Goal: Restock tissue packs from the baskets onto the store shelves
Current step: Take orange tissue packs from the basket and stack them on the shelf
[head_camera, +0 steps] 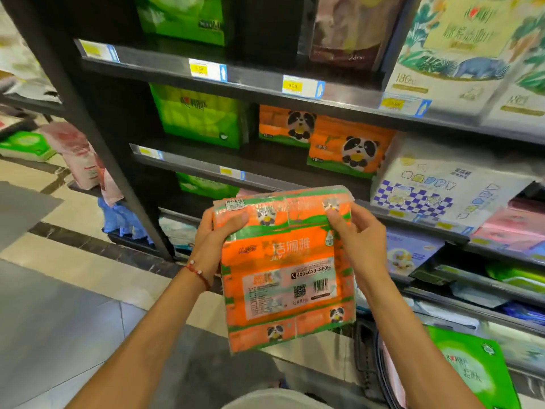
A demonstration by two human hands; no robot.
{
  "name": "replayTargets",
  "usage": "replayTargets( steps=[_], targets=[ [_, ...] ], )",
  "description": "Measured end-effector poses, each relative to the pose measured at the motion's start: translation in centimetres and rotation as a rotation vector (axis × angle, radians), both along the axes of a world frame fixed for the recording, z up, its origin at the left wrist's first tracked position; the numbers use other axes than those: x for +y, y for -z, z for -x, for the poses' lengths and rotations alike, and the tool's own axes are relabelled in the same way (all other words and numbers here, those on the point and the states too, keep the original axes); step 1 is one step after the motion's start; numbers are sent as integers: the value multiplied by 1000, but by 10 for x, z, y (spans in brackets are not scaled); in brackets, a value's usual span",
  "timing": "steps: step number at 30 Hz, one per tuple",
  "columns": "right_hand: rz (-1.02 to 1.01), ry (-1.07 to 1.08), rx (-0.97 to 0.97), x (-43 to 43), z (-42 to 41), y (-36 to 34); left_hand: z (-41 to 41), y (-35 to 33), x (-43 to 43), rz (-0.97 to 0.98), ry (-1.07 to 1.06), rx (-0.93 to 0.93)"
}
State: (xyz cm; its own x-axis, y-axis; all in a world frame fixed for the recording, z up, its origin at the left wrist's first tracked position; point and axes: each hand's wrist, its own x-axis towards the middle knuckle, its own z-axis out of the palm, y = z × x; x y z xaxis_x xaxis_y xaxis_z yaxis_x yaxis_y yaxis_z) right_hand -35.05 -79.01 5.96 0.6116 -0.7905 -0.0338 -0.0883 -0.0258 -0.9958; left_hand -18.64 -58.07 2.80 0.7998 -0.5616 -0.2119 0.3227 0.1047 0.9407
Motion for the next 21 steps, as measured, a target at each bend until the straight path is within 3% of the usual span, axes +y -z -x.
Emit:
replayTargets(
  steps=[6,9,12,17,21],
  targets=[
    [396,25,138,9,-32,9,-40,-6,-25,-50,-164,79],
    [188,-258,121,35,-52,2,-59,-8,-33,-87,-204,89],
    [222,-429,192,49,-78,1,-84,-11,-42,-50,-146,79],
    [237,-479,271,50,-110,-1,-103,-30,-56,-1,-31,1],
    [169,-415,287,37,-136,1,-117,-51,-62,-62,203,-74]
  ],
)
